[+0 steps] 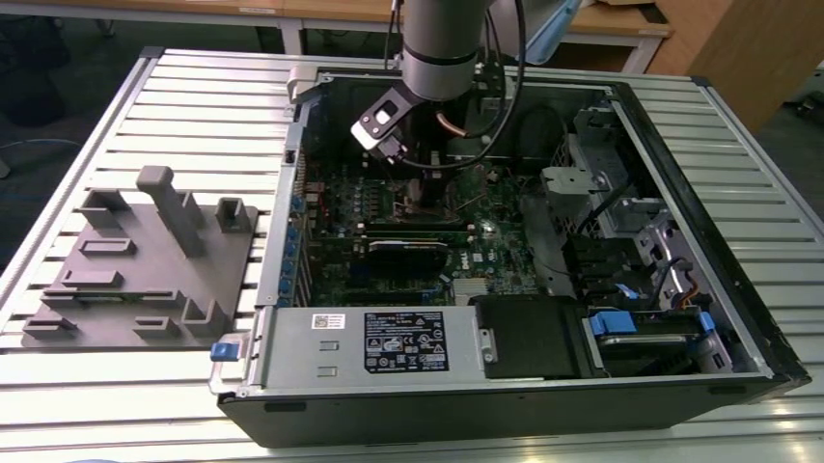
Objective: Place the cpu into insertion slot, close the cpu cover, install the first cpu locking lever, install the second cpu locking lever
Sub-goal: 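Place the cpu into insertion slot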
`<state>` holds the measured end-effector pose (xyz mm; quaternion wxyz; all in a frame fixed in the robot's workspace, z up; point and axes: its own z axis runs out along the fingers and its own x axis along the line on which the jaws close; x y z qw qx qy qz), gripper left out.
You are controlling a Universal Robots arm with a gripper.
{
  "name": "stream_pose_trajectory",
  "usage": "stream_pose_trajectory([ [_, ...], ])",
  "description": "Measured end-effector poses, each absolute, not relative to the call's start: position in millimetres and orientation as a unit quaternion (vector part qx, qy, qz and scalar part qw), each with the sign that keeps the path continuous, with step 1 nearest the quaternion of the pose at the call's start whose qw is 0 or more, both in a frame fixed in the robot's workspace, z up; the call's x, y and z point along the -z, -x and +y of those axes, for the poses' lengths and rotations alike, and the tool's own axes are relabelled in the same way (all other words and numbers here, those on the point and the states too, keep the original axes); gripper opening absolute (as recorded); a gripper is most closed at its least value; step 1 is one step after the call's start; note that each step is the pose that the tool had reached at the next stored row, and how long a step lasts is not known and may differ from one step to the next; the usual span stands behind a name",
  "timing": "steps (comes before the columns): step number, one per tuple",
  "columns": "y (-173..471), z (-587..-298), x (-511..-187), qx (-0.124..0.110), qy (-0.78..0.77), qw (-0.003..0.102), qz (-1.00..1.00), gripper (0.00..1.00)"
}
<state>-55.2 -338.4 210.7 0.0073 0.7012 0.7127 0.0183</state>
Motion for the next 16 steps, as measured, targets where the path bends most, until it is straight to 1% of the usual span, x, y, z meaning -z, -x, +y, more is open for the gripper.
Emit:
stream_pose_trajectory([
  [16,58.0,-338.6,-199.1,-0.017,-0.701,0.009,0.713,0.54],
])
